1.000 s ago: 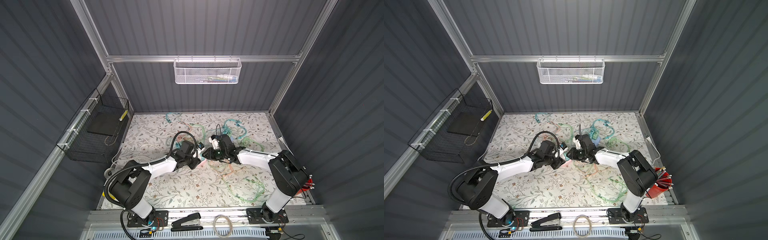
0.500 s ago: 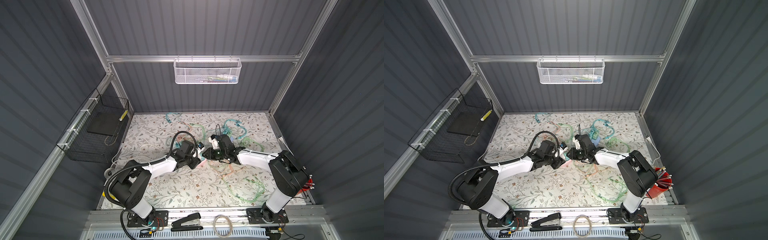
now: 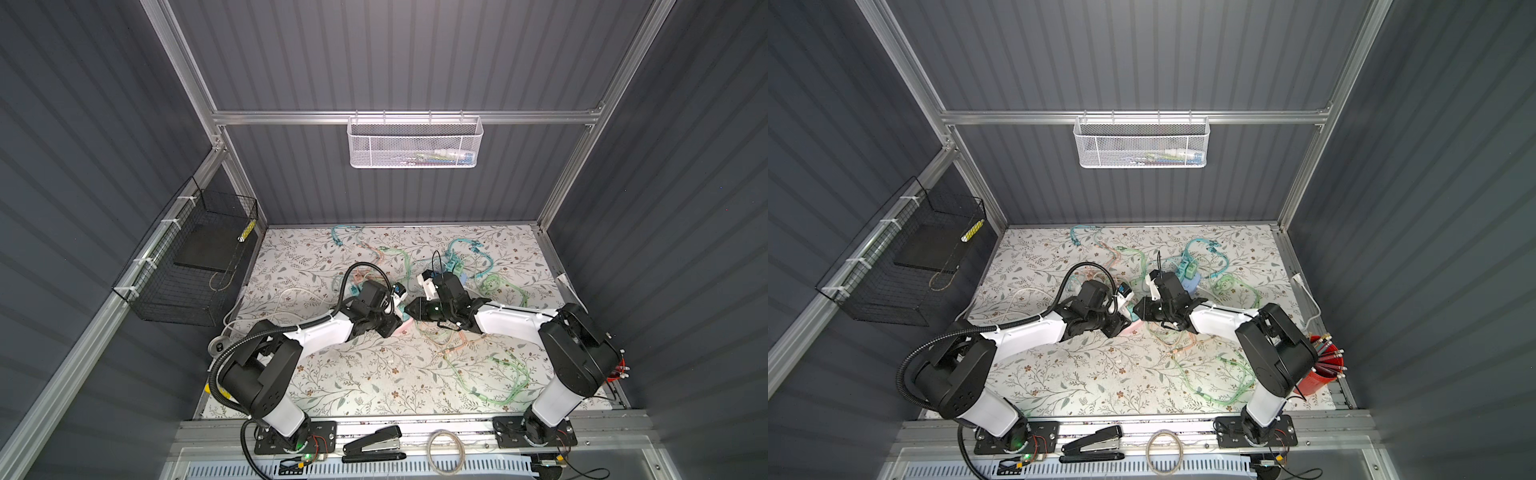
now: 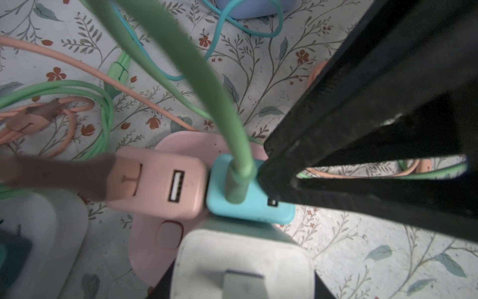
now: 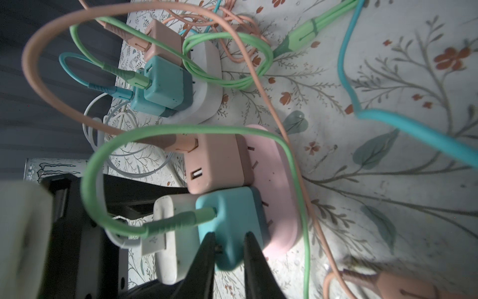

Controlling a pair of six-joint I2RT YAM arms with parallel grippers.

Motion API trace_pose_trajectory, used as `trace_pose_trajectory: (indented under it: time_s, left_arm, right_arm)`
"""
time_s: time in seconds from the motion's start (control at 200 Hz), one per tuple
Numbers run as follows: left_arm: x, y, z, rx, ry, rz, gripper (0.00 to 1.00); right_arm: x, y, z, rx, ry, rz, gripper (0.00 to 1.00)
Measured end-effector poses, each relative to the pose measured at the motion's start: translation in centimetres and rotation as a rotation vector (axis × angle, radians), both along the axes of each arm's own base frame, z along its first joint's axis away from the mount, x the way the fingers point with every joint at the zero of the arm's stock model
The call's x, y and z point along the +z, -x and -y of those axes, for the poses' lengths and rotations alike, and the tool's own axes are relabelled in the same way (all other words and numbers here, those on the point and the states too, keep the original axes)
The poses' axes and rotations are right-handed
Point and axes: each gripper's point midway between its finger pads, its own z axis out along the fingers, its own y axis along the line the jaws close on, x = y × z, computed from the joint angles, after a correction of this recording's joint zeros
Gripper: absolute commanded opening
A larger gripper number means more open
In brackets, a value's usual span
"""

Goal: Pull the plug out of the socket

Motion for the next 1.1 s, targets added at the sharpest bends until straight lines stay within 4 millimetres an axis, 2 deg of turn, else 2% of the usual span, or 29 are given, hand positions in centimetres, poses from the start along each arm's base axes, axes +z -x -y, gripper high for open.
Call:
trace_pose_trajectory:
  time_s: [0.26,0.525,0.906,1.101]
  left_arm:
    - [0.08,0.16,-0.24,0.004,-0.043,-0.013,0.07]
    - [0.07,0.50,-0.15,0.009,-0.119,0.024,0.06]
    - [0.14,0.21,-0.24,0.043,-0.006,-0.048,0.06]
    - [0.12,0.31,-0.32,0.029,-0.021,-0.046,0.04]
  right_arm:
    - [-0.11,0.20,-0.15,0.000,-0.006,0.021,0.21]
    - [-0.12,0.35,-0.01,-0.011,-0.005,0.026,0.20]
    - [-0.08,0.20,0.01,-0.028,0.003,0.043,0.19]
    - [-0.06,0.23,-0.08,-0.028,0.004,0.047,0.19]
